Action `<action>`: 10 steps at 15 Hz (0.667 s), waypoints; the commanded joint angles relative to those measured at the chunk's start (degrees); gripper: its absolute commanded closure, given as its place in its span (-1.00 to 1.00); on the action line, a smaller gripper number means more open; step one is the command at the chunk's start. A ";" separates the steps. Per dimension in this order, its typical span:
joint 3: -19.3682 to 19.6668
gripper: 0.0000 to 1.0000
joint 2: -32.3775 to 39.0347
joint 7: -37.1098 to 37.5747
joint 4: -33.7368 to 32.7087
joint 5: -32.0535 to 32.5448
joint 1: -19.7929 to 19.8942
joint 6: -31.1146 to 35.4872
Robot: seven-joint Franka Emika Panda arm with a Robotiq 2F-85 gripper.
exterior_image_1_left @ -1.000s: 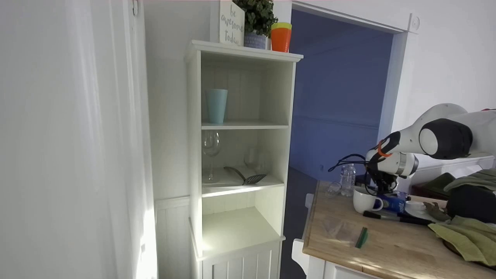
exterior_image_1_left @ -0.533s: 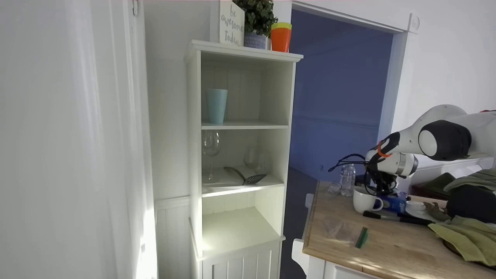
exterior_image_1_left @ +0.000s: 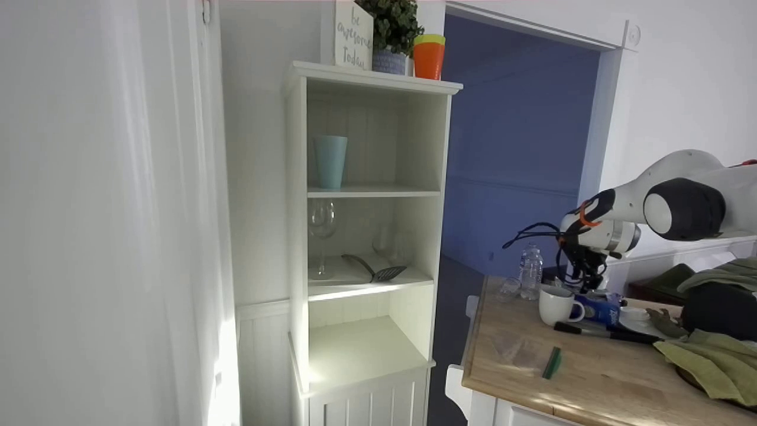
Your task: Pick up the ziploc bag on the table and move it into the ziploc blue packaging box
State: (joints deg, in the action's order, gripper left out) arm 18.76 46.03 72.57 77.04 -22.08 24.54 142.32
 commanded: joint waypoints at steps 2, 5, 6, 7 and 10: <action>-0.16 0.32 -0.69 1.10 -1.47 1.78 0.83 -4.15; -0.50 0.74 -0.51 0.96 -2.49 1.51 1.35 -5.77; -0.82 0.90 -0.39 0.68 -2.90 1.30 1.65 -6.71; -1.05 0.97 0.03 0.59 -3.38 1.08 1.89 -7.08; -1.81 1.00 1.28 0.15 -4.38 0.59 2.60 -7.93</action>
State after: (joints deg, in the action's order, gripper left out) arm 18.53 45.81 72.57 75.24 -21.77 25.41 136.21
